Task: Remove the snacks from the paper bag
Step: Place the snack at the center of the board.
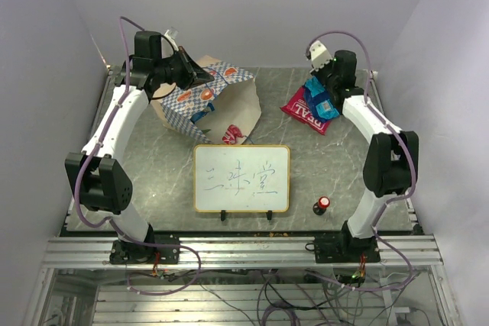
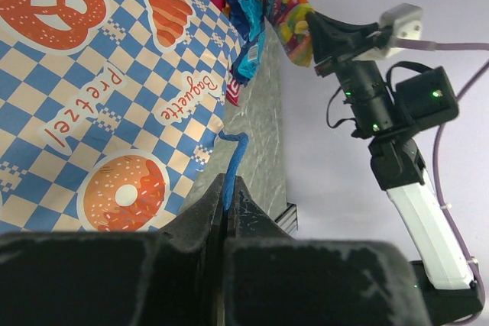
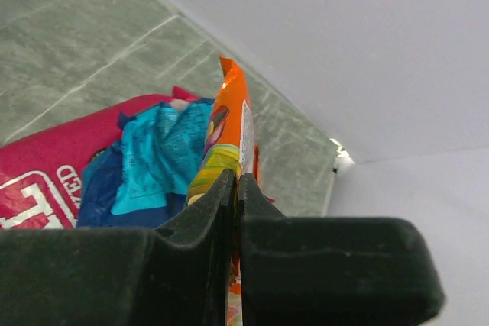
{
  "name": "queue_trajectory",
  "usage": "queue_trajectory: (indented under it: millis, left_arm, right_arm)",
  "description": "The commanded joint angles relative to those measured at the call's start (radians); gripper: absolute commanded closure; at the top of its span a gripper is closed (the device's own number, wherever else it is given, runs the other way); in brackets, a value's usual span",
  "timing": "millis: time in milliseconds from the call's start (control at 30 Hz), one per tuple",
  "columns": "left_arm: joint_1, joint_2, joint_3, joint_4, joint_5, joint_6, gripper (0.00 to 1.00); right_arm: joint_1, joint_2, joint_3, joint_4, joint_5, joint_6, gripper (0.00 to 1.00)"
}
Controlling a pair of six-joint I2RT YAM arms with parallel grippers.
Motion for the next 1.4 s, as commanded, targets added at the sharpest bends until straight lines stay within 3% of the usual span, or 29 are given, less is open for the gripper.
queue_trajectory:
  millis: [0, 167, 433, 667, 800, 967, 1067, 1167, 1367]
  left_arm:
    - [-0.007, -0.008, 0.013, 0.001, 0.02, 0.013, 0.93]
    - [-0.007, 0.0, 0.019, 0.005, 0.021, 0.008, 0.93]
    - [-0.007, -0.009, -0.002, 0.008, 0.02, 0.003, 0.93]
    - [-0.006, -0.022, -0.003, -0.003, 0.021, 0.007, 0.93]
    - [-0.007, -0.037, -0.012, -0.014, 0.018, 0.015, 0.93]
    - [-0.007, -0.049, -0.017, -0.027, 0.006, 0.029, 0.93]
    - [-0.006, -0.055, -0.018, -0.028, -0.005, 0.035, 0.93]
    - [-0.006, -0.065, -0.029, -0.022, -0.012, 0.032, 0.93]
    - [-0.007, -0.086, -0.066, -0.003, -0.02, 0.012, 0.93]
  right_arm:
    - [0.016, 0.061, 0.012, 0.071, -0.061, -0.039, 1.0]
    - [0.076, 0.105, -0.059, 0.072, -0.066, -0.053, 1.0]
    - [0.111, 0.151, -0.15, 0.097, -0.091, 0.055, 1.0]
    - [0.109, 0.199, -0.186, 0.129, -0.092, 0.111, 1.0]
    - [0.109, 0.2, -0.127, 0.074, -0.074, 0.134, 1.0]
    - [0.111, 0.106, -0.074, 0.023, -0.075, 0.21, 0.65]
    - [0.115, 0.023, -0.087, 0.016, -0.085, 0.282, 0.5]
    - [0.133, -0.042, -0.106, 0.002, -0.14, 0.368, 0.42]
    - [0.233, -0.122, -0.188, 0.081, -0.312, 0.479, 0.33]
